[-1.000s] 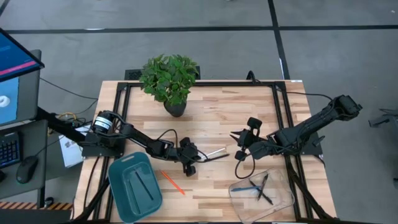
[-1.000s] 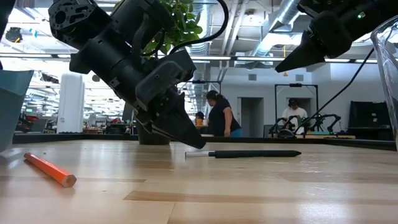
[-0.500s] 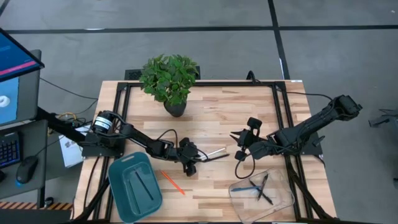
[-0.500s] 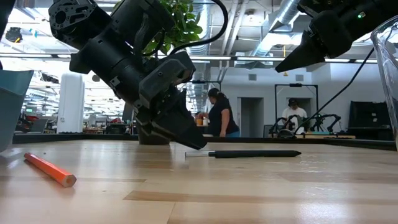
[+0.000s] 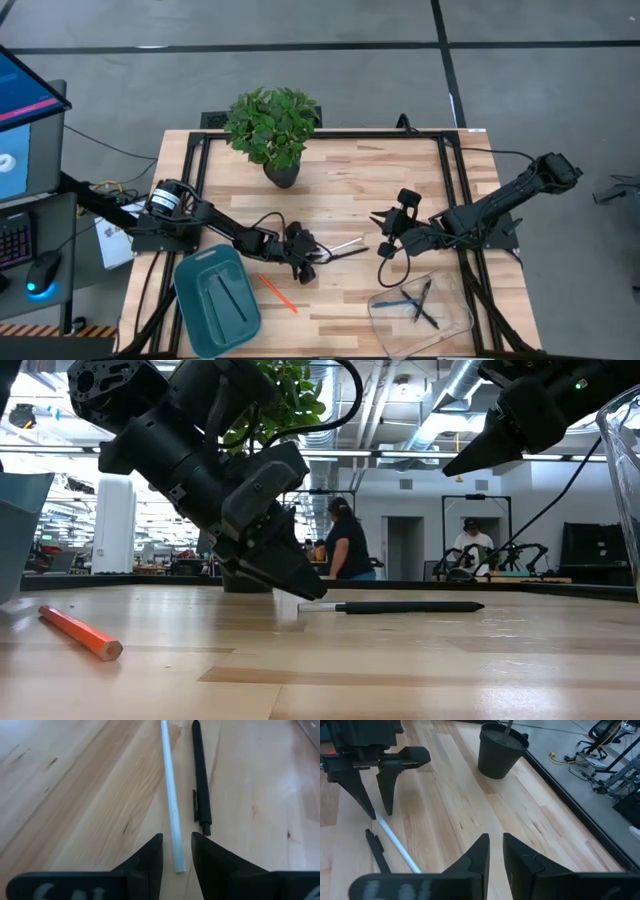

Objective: Sort pens & pencils
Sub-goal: Put the white pencil into the blue bin

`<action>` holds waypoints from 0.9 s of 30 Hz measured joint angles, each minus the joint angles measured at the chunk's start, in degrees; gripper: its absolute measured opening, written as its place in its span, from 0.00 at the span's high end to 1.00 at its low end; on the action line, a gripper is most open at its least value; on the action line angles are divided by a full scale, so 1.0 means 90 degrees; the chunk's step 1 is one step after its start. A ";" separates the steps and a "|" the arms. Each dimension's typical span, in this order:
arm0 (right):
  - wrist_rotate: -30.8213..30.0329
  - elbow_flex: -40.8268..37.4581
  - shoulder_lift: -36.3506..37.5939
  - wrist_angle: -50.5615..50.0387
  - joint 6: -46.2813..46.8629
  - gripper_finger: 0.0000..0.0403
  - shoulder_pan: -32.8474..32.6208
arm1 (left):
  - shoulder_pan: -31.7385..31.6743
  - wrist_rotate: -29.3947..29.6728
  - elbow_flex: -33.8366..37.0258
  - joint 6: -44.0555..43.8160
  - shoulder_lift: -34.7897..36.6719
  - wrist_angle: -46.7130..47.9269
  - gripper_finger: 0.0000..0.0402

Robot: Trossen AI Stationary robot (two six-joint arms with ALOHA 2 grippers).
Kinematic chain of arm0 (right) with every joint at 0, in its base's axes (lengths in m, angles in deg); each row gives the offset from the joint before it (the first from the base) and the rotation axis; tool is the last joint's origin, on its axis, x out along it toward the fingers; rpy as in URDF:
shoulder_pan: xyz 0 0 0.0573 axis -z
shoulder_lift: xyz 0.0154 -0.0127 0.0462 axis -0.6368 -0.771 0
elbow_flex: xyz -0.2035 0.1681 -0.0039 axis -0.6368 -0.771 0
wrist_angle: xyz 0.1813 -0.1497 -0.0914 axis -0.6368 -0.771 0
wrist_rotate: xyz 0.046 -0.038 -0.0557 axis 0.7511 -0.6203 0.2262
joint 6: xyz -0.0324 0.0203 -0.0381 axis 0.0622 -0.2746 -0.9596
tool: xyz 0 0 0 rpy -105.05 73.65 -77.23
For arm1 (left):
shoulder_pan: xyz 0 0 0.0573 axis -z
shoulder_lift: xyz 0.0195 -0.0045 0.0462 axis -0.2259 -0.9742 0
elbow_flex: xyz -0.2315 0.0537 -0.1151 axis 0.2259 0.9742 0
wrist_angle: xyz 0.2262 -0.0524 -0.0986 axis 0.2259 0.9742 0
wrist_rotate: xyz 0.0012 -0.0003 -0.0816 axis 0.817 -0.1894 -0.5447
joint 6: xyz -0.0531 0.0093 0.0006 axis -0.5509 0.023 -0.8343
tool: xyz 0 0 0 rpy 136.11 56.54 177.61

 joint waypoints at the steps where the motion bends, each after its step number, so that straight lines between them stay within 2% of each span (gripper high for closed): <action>1: 0.0000 0.0000 -0.0002 0.0000 0.0000 0.81 0.0002 | 0.0000 0.0002 0.0000 -0.0052 0.0000 0.0058 0.77; 27: 0.0000 0.0000 0.0000 0.0002 0.0000 0.81 0.0002 | 0.0017 0.0126 -0.0017 -0.0198 0.0000 0.0571 0.77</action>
